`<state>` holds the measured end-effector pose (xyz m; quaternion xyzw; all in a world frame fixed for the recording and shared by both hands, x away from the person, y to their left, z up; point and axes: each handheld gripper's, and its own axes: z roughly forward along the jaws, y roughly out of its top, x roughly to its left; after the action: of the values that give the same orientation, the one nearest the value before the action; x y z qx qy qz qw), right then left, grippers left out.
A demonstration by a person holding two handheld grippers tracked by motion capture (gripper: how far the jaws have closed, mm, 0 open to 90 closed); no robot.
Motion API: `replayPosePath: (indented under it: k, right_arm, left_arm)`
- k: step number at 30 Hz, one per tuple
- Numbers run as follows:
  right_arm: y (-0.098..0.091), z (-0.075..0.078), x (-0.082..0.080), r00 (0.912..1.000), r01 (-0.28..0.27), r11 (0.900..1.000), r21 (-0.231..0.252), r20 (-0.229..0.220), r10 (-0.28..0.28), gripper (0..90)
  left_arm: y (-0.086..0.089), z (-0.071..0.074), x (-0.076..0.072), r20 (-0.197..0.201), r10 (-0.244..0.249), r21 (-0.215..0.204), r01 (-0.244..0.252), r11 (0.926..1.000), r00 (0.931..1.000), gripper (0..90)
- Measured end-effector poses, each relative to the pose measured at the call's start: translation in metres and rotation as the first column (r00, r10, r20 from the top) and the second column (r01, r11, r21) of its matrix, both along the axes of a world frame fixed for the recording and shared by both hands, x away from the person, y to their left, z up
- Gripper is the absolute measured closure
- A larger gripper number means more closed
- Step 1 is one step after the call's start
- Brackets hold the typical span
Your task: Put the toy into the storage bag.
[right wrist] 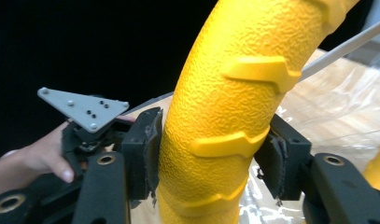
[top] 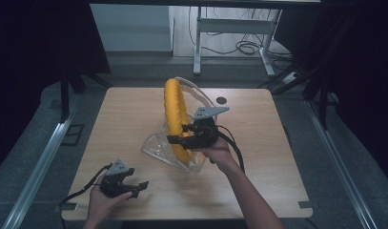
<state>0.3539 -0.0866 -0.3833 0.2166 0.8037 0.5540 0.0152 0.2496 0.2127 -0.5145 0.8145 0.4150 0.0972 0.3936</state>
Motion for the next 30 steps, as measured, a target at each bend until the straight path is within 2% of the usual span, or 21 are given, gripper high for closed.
replayPosePath:
  k: [3, 9, 16, 24, 28, 30]
  right_arm:
    - [0.0, 0.0, -0.001, 0.9998, 0.019, 0.9998, -0.011, 0.012, -0.019, 37.8]
    - [-0.002, 0.0, -0.002, 0.9986, 0.046, 0.9989, 0.0, 0.024, -0.046, 33.0]
    - [-0.011, 0.008, -0.006, 0.9967, 0.061, 0.9978, 0.024, 0.051, -0.062, 33.1]
    - [-0.024, 0.013, -0.008, 0.9948, 0.078, 0.9962, 0.039, 0.062, -0.08, 32.8]
    - [-0.032, 0.015, -0.008, 0.9935, 0.09, 0.995, 0.043, 0.067, -0.093, 34.8]
    - [-0.039, 0.017, -0.008, 0.9928, 0.096, 0.9942, 0.048, 0.068, -0.099, 40.4]
  left_arm:
    - [0.0, 0.0, 0.0, 0.001, 0.0, 0.0, 0.0, 1.0, 1.0, 19.7]
    - [0.0, 0.0, 0.0, 0.001, 0.0, -0.001, 0.0, 1.0, 1.0, 19.6]
    - [0.0, 0.0, 0.0, 0.002, 0.001, -0.003, -0.001, 1.0, 1.0, 19.6]
    - [0.0, 0.0, 0.0, 0.002, 0.001, -0.003, -0.001, 1.0, 1.0, 19.7]
    - [0.0, 0.0, 0.0, 0.002, 0.001, -0.003, -0.001, 1.0, 1.0, 19.6]
    - [0.0, 0.001, -0.001, 0.001, 0.002, -0.005, -0.002, 1.0, 1.0, 19.6]
